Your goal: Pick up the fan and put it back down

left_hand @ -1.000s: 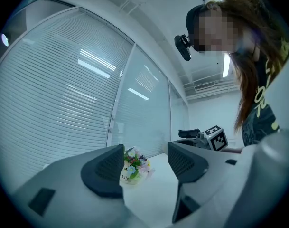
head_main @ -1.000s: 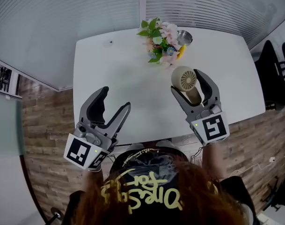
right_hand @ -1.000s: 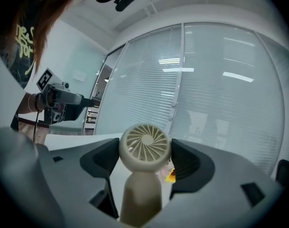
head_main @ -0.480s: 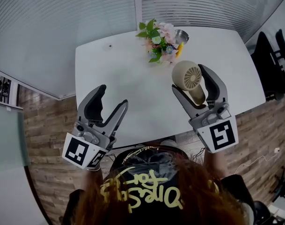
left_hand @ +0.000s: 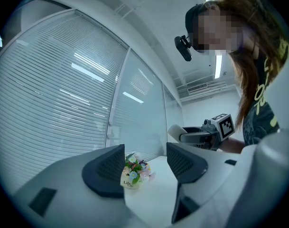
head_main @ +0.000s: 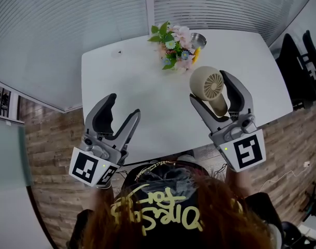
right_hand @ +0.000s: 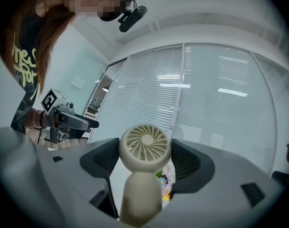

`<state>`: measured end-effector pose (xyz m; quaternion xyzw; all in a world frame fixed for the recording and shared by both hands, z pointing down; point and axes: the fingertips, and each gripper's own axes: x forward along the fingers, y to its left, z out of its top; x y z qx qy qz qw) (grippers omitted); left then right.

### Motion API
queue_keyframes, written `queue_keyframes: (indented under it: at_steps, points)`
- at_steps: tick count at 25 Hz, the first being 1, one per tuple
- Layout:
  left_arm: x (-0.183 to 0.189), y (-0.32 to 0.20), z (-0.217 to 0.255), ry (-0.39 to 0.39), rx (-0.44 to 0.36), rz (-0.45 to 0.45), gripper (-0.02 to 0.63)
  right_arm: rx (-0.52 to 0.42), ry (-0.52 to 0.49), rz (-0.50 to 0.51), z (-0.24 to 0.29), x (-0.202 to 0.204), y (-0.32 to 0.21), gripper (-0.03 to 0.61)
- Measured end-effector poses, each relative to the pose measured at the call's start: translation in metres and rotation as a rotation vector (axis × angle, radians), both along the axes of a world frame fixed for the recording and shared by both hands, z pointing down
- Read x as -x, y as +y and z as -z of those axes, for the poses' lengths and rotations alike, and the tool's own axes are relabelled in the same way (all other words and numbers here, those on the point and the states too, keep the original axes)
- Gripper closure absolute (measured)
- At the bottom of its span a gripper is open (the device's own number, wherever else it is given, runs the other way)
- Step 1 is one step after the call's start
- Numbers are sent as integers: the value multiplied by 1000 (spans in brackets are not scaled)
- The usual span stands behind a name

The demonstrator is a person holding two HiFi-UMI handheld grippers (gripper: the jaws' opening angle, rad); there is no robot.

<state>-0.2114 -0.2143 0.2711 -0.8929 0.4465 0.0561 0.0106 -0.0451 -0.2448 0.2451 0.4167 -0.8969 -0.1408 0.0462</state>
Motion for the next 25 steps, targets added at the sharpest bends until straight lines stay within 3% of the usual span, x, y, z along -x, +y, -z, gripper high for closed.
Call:
queue_keyframes:
  at_steps: [10, 25]
  points:
    - [-6, -6, -11, -2, 34, 6, 351, 42, 15, 39, -9, 1, 1, 250]
    - [-33, -13, -34, 12, 101, 69, 353, 160, 75, 209, -47, 2, 8, 250]
